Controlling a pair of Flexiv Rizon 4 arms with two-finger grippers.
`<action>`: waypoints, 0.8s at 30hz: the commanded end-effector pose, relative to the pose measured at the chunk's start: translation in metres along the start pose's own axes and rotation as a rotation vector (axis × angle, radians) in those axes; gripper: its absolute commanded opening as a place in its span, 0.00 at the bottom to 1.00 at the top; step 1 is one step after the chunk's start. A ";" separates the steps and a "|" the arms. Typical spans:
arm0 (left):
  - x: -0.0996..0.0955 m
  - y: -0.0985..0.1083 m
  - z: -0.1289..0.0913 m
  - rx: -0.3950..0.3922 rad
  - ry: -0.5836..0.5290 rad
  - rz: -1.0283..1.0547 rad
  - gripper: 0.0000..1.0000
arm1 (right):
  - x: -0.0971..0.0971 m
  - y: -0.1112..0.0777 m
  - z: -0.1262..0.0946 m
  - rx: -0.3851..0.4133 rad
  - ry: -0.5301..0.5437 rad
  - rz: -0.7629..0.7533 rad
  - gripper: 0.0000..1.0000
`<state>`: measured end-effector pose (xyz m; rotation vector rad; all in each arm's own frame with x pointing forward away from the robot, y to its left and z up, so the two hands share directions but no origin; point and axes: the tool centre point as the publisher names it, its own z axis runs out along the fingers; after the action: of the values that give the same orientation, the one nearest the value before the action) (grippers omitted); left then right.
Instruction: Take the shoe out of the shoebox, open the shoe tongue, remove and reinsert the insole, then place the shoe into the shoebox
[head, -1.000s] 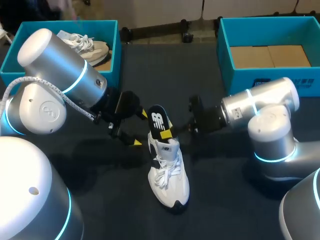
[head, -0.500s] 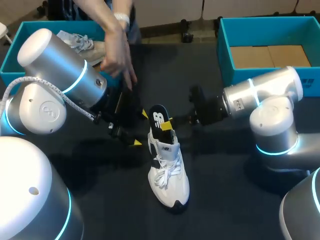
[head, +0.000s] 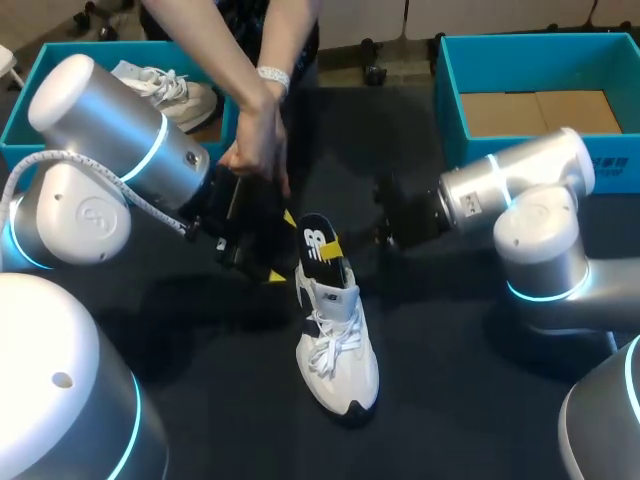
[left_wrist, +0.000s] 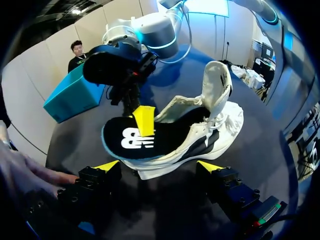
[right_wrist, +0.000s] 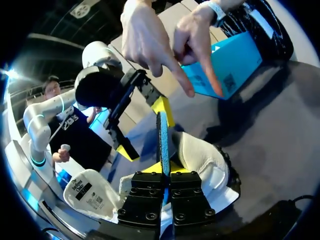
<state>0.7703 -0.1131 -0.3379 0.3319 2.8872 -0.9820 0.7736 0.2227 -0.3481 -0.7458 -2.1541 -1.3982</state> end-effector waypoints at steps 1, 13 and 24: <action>-0.004 0.005 0.003 0.014 0.008 0.001 1.00 | 0.002 -0.008 0.003 -0.002 -0.004 0.013 0.00; -0.017 0.011 0.018 0.032 0.059 -0.001 1.00 | 0.009 -0.018 0.004 0.004 -0.007 0.039 0.00; -0.018 0.013 0.024 0.022 0.087 0.003 1.00 | 0.015 -0.001 -0.003 0.007 -0.025 -0.012 0.46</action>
<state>0.7904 -0.1195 -0.3619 0.3876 2.9516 -1.0266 0.7611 0.2235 -0.3433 -0.7477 -2.1749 -1.4060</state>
